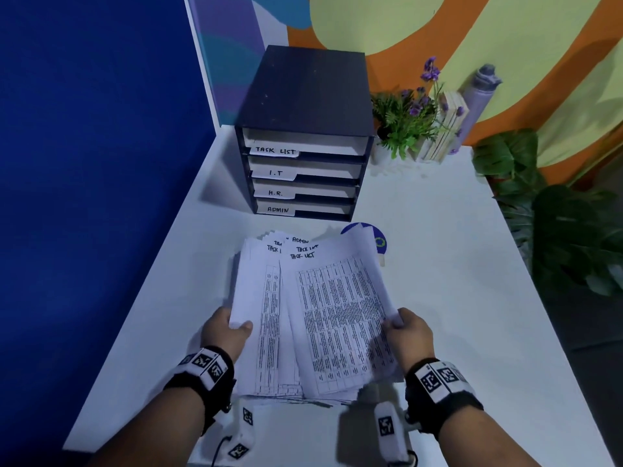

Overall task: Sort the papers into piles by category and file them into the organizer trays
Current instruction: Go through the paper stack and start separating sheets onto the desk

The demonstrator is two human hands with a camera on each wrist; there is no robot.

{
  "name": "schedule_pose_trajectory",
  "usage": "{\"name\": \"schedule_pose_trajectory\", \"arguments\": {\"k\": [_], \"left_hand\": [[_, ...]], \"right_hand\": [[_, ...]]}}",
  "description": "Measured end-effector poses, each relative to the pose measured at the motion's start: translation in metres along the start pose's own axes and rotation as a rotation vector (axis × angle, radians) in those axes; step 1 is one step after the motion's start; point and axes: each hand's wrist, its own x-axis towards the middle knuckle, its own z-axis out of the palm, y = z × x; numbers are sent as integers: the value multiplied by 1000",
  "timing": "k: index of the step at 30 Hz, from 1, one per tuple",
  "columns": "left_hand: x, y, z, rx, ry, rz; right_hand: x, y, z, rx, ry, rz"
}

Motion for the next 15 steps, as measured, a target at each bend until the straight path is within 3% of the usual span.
{"name": "schedule_pose_trajectory", "arguments": {"k": [11, 15], "left_hand": [[4, -6, -9, -79, -46, -70], [4, 2, -8, -7, -52, -53]], "right_hand": [[-7, -5, -2, 182, -214, 69], [-8, -14, 1, 137, -163, 17]]}}
